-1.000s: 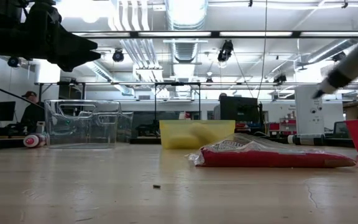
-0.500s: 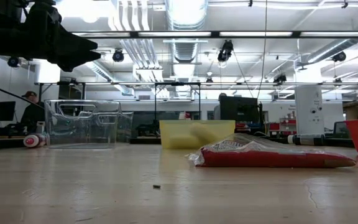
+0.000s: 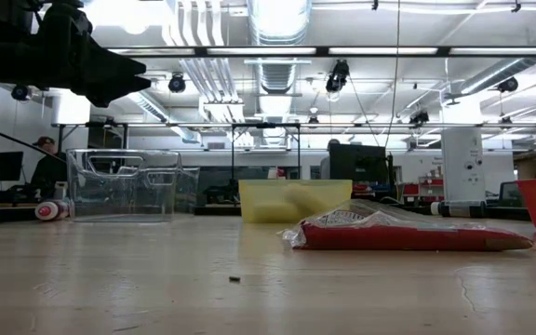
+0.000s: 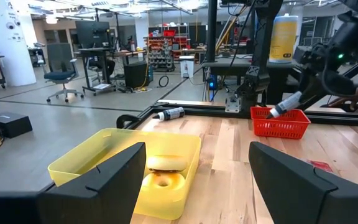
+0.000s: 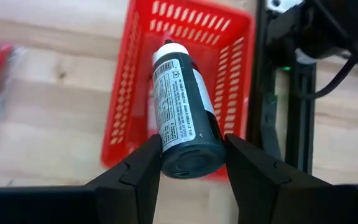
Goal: Pick & Place Food Item
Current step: Put the left black food coloring bottle into the red bin
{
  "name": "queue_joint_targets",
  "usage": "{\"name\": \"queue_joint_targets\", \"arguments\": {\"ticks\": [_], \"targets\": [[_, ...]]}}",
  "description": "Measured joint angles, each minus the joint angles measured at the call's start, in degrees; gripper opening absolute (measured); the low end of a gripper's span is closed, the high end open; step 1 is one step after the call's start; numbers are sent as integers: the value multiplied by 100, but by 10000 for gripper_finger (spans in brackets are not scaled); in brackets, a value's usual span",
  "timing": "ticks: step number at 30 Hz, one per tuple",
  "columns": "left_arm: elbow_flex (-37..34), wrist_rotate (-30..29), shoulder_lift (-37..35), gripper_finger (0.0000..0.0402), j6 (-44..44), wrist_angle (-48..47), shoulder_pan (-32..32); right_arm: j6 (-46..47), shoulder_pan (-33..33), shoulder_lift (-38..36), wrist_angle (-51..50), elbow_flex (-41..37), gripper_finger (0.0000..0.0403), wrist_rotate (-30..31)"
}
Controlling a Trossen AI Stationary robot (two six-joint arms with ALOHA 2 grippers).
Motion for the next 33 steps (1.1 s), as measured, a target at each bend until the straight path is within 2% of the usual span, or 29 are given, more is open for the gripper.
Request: {"name": "queue_joint_targets", "arguments": {"ticks": [14,29,33], "targets": [[0,0,0,291,0,0,-1,39,-61,0,15,-579,157,-3],[0,0,0,289,-1,0,-1,-50,-79,0,238,-486,158,-27],[-1,0,0,291,-1,0,0,-53,-79,0,308,-445,169,6]]}}
